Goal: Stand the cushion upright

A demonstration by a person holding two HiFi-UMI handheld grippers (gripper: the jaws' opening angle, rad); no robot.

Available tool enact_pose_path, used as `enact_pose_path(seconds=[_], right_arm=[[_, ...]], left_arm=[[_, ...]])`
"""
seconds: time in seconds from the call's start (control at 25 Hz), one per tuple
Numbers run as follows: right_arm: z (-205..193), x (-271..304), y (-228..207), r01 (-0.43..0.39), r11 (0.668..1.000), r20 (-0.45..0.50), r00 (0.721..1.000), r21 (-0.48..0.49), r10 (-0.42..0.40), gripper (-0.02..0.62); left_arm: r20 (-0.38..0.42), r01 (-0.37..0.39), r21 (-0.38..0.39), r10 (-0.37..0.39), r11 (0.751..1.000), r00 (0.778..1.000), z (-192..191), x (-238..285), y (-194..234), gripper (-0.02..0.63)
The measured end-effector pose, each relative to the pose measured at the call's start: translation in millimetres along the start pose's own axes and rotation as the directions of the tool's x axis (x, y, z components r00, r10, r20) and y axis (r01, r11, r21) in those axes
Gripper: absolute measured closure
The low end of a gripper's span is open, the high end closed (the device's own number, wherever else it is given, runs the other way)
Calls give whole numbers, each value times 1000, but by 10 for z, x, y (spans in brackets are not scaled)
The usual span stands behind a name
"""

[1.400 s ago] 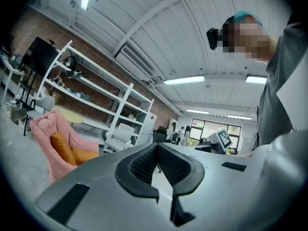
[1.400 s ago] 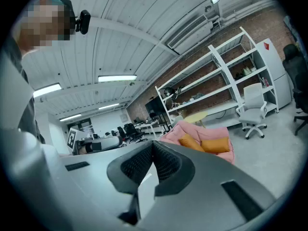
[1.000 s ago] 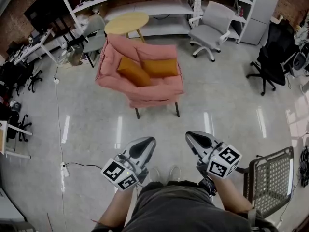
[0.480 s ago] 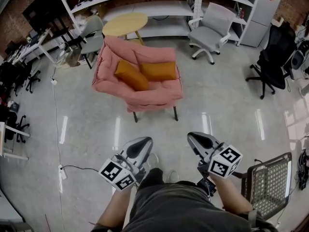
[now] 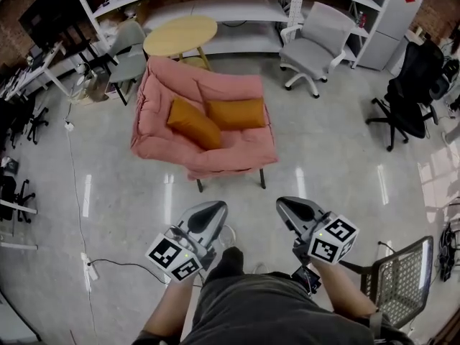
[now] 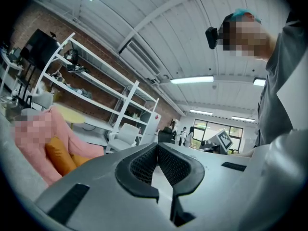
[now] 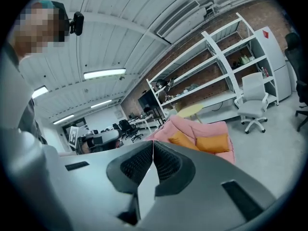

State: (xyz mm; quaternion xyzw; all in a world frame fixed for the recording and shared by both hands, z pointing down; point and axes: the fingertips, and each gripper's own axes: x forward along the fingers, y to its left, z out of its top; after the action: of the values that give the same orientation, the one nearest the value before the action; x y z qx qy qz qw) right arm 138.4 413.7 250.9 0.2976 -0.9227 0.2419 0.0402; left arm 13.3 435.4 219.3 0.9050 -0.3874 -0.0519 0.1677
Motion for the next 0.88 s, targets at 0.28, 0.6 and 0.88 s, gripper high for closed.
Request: enact_pose_path(seconds=[0.28,0.6,0.88], right_arm=[[353,910,-403,78,997,-15,997,7,-78,580],[546,1572,-811,149,989,-24,989,19,-148,580],[747,1965,-1190,174,985,-23,984,9,-174,580]], left_arm=[[-22,30,-28,-31,999,999,322,246,999,595],[-27,57,-22,-58,998,998,580,471,1763,595],[-46,49,-41,-51,998,998,618,711,2199,595]])
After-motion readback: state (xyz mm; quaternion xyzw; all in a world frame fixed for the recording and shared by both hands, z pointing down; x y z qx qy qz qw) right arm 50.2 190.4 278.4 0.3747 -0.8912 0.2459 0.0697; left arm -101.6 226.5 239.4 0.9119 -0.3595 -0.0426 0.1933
